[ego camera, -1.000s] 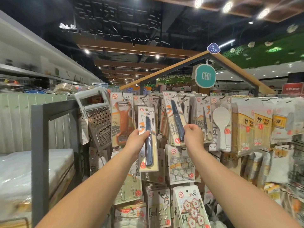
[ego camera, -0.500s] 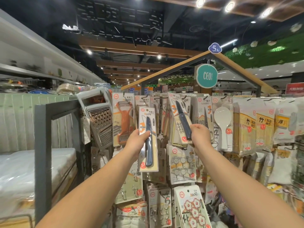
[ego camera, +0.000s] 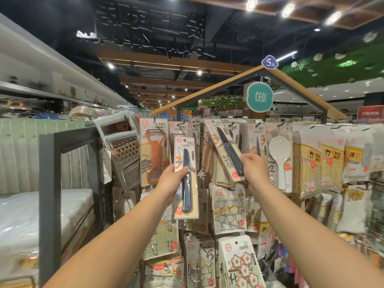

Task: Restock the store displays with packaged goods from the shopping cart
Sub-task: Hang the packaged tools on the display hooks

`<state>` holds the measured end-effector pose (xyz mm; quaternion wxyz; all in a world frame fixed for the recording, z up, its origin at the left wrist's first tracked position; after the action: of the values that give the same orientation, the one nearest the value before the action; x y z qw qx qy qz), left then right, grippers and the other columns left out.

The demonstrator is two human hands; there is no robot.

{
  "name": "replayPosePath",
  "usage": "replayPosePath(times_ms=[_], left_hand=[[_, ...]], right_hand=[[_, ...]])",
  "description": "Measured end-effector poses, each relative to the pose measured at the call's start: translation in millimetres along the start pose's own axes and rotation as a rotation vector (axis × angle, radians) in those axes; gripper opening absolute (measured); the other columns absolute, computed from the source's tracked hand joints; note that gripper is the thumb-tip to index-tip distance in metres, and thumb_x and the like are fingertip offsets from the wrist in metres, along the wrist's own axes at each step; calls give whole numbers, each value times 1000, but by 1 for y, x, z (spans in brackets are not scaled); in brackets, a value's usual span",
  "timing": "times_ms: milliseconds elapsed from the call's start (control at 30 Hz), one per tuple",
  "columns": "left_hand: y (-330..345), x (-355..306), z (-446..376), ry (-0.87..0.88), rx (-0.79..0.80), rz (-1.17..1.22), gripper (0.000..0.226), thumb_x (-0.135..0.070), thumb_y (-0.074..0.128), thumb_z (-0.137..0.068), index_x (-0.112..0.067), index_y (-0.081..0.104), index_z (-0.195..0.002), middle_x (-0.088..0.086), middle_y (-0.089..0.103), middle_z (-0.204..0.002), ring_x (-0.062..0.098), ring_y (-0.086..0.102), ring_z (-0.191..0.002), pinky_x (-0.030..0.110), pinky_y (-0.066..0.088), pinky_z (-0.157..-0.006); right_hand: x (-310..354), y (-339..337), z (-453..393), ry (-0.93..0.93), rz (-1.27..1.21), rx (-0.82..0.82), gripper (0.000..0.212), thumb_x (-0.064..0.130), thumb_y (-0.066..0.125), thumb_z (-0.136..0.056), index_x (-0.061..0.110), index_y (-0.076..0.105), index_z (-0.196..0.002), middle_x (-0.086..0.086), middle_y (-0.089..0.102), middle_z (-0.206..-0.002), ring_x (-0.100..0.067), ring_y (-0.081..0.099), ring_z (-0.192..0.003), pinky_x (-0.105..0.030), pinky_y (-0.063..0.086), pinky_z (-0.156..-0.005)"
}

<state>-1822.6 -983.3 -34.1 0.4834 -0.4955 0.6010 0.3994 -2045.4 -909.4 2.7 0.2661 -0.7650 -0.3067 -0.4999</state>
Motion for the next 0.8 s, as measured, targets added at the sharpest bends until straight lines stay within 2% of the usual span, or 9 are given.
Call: replayPosePath(times_ms=[133,267,300,367,400,467,533,667,800], left_hand=[[1,2,-1,-1,6,17,15,-26,61,-96,-20,63,-110,3,74,-107,25,69,-102,52,51,-99],[0,2,-3,5,5,34,20,-27,61,-95,-18,63,-113,4,73,-108,25,68,-103,52,49,-100],[0,1,-2,7,6,47,20,-27,61,-96,-17,62,-114,4,73,-109,25,68,-103,51,50,-100],[1,-1,-1,11,0,78,16,-23,60,-97,-15,63,-111,5,73,-107,23,68,-101,46,51,-99],[1,-2,-1,10,-7,99,13,-21,59,-97,-15,63,-108,5,73,-106,22,68,-99,44,51,-98],[1,-4,0,11,-16,157,12,-20,59,-97,-16,64,-107,4,74,-104,22,68,-98,45,52,-97],[0,-7,0,8,-30,209,17,-21,59,-98,-14,63,-112,5,74,-105,23,69,-98,46,53,-94],[3,-14,4,28,-20,265,19,-19,55,-100,-11,63,-115,7,73,-104,22,70,-91,39,56,-84],[17,-17,9,13,39,275,17,-20,54,-100,-11,62,-113,7,73,-98,23,69,-89,43,56,-85]], right_hand=[[-3,11,-3,36,-29,-7,24,13,48,-96,-4,64,-99,-17,62,-83,-27,57,-74,-38,45,-65],[2,27,-12,79,71,84,25,19,43,-99,8,60,-85,-12,62,-84,-27,58,-72,-34,43,-58],[6,32,-13,78,108,132,28,23,40,-100,11,59,-83,-13,62,-89,-26,57,-75,-37,44,-62],[13,40,-8,95,181,228,41,38,33,-104,10,61,-117,-14,59,-124,-30,59,-106,-45,46,-88],[16,41,-1,123,194,250,51,44,28,-105,10,50,-138,-12,49,-142,-32,51,-126,-45,40,-102],[15,44,16,114,135,292,57,46,29,-105,13,33,-152,-7,37,-155,-30,38,-140,-43,32,-112],[6,46,32,101,46,443,51,42,40,-104,13,43,-146,-9,49,-146,-27,51,-129,-40,44,-105],[-9,52,60,181,36,824,24,28,59,-97,11,64,-113,-7,75,-99,-22,72,-92,-33,61,-79],[-13,54,73,167,-38,834,10,14,60,-97,15,61,-107,-1,76,-88,-14,73,-78,-22,57,-54]])
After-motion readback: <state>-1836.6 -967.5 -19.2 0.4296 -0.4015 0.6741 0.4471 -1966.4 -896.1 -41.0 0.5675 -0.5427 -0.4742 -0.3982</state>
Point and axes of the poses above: each hand's wrist, its own z-axis away from the middle knuckle, its own y-axis out of the palm, x = y × z, the point moved 2 cm from there along -z, towards the middle knuckle
